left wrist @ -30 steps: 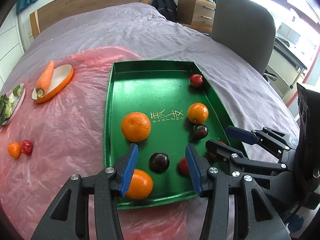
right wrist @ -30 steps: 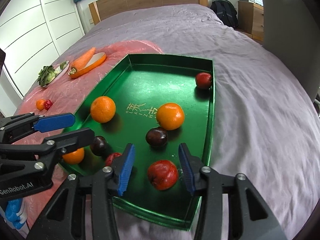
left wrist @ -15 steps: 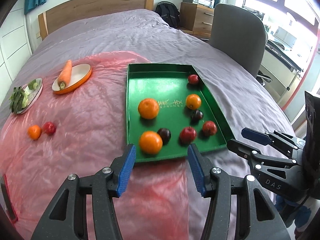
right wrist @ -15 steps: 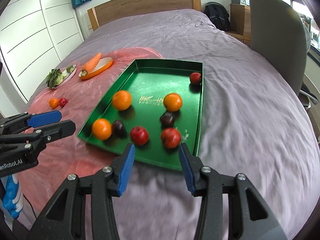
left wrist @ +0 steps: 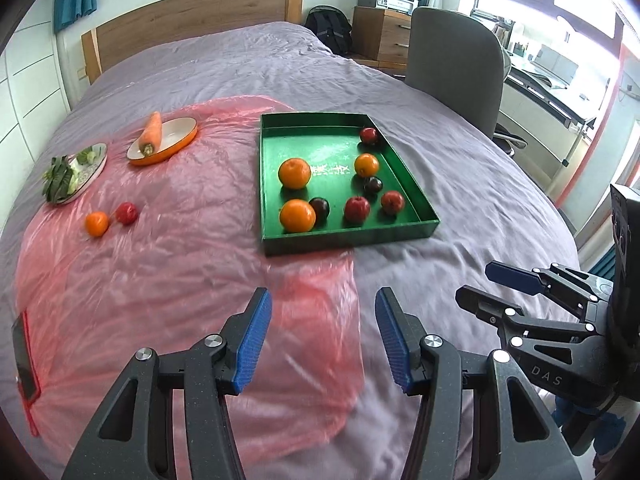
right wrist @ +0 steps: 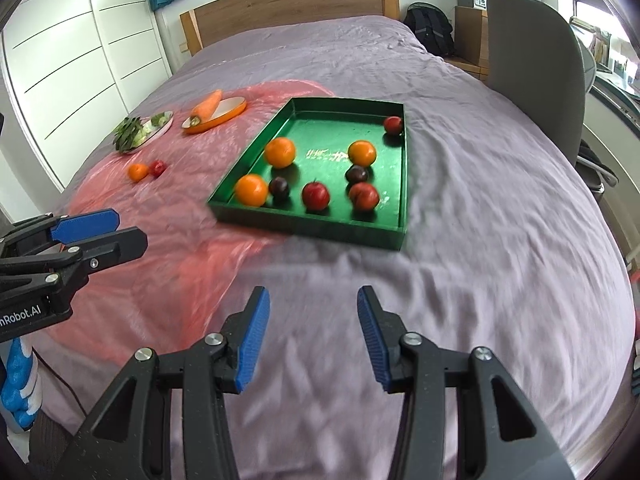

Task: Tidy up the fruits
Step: 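Lift both open tools away from the green tray, then move both open tools toward the last orange and red apple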

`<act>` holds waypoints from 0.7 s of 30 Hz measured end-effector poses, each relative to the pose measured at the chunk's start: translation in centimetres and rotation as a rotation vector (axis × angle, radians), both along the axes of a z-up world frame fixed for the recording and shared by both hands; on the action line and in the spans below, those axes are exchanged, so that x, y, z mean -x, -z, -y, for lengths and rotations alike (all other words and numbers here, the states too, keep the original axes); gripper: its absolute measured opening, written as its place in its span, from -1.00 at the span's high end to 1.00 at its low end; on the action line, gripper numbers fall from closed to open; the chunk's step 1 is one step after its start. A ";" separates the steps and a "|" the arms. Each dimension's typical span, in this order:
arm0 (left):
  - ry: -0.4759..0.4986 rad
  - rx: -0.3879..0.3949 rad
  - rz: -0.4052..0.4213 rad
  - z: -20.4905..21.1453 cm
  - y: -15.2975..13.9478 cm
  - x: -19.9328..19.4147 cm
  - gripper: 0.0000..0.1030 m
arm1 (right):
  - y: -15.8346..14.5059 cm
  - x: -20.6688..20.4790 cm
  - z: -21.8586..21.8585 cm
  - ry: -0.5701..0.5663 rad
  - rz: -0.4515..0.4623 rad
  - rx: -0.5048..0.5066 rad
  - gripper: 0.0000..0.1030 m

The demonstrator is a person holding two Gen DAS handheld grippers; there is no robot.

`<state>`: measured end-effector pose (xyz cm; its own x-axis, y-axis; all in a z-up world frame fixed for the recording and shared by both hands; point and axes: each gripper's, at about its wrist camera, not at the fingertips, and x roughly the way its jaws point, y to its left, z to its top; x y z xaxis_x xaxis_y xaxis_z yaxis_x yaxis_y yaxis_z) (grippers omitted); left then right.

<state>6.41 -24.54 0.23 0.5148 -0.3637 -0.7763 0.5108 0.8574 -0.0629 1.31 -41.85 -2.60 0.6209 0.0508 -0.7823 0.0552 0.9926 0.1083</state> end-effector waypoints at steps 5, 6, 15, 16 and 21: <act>-0.009 -0.011 0.016 -1.9 -0.3 1.6 0.06 | -0.2 1.9 -1.8 -0.013 0.006 -0.004 -0.61; -0.013 -0.016 0.022 -2.5 -0.3 2.0 0.05 | -0.3 2.2 -2.2 -0.017 0.007 -0.004 -0.61; -0.084 -0.011 0.026 -8.2 -0.1 3.1 0.00 | 0.0 3.9 -6.9 -0.081 -0.007 -0.001 -0.61; -0.091 -0.010 0.024 -8.7 0.0 3.1 0.00 | -0.1 3.9 -7.6 -0.093 -0.007 0.000 -0.61; -0.150 -0.009 0.022 -12.4 0.4 2.5 0.00 | -0.8 3.2 -10.6 -0.158 -0.004 0.010 -0.61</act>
